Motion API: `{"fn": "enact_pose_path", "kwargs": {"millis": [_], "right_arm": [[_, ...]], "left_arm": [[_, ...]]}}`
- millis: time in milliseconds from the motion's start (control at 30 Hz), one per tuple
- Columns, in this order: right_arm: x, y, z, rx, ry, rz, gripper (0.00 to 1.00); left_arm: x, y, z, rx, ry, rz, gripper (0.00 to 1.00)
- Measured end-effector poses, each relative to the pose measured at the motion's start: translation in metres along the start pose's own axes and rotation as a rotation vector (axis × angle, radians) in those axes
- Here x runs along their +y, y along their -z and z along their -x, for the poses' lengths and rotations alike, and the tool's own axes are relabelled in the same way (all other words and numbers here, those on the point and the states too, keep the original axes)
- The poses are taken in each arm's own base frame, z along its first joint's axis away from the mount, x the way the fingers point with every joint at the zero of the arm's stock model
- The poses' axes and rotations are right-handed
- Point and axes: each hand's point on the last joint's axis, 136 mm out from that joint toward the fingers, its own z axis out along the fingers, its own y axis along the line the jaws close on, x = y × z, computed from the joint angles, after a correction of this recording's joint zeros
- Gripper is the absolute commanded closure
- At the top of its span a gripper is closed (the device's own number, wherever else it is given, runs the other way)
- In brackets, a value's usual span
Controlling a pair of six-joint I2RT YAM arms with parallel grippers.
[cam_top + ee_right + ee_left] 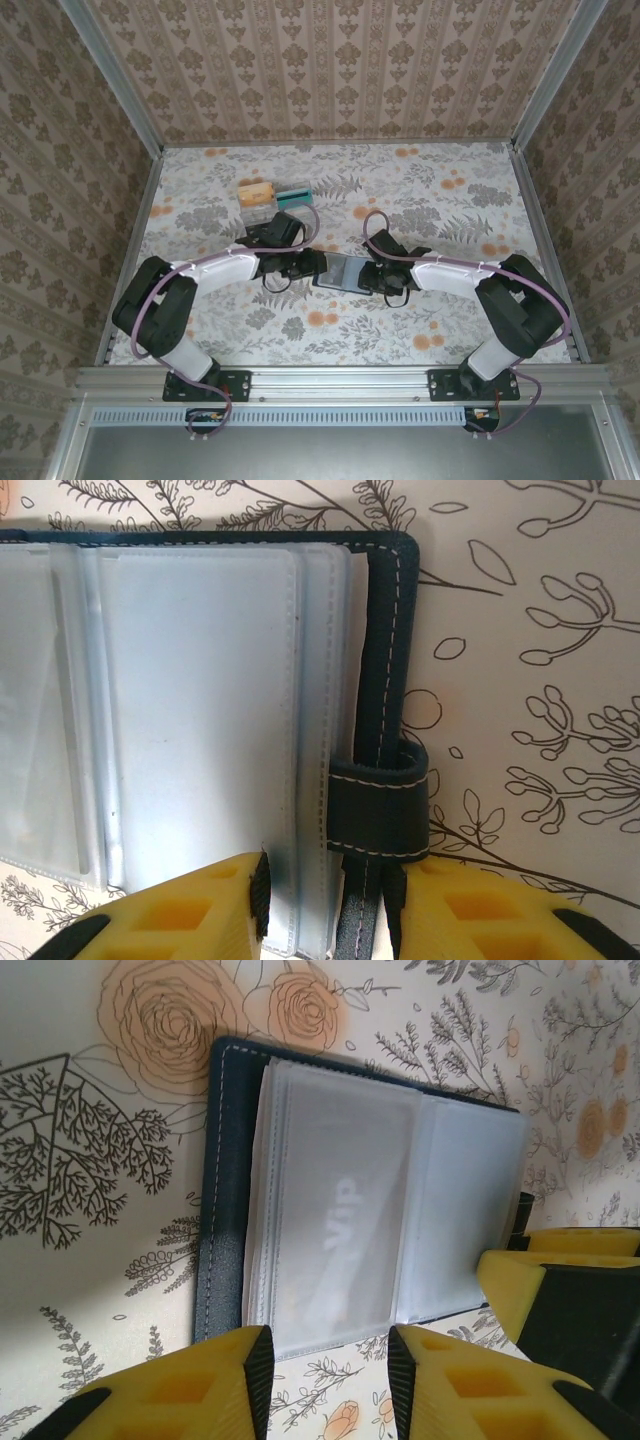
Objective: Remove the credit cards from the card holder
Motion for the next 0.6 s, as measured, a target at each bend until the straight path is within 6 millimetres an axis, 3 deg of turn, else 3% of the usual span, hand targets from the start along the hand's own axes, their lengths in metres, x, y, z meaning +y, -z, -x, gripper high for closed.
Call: {"fn": "enact_pose_path", "kwargs": {"millis": [600], "right_arm": [[0.004,0.000,-0.002,0.008,0.001,0.019,0.63]], "left_arm": [[0.013,-0.015,-0.003,0.020,0.013,0.034,0.62]]}}
